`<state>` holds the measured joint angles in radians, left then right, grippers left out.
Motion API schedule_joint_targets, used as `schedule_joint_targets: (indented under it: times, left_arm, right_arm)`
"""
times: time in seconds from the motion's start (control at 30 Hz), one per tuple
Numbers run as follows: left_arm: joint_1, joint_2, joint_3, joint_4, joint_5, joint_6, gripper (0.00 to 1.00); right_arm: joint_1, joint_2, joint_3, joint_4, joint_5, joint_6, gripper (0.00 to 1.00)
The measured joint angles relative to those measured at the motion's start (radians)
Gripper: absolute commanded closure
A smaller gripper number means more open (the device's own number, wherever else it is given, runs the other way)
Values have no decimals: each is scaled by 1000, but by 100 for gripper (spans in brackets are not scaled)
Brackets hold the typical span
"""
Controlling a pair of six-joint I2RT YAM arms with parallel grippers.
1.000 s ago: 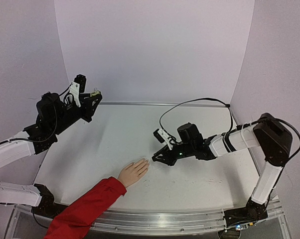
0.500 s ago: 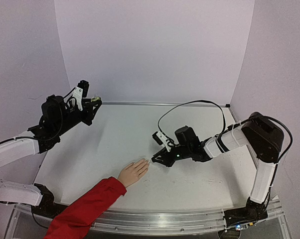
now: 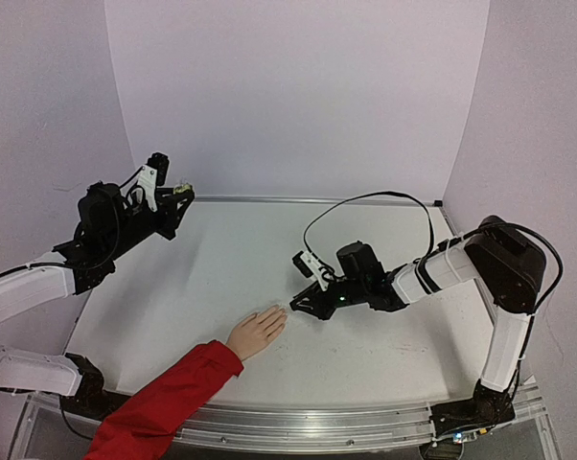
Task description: Paint the nails
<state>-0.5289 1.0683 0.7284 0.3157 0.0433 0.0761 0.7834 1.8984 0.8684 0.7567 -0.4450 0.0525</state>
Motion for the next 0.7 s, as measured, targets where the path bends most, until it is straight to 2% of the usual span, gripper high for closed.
schedule_joint_targets:
  times: [0.7]
  left_arm:
    - [3, 14, 0, 0, 16, -23, 100]
  right_arm:
    - [3, 5, 0, -3, -7, -2, 100]
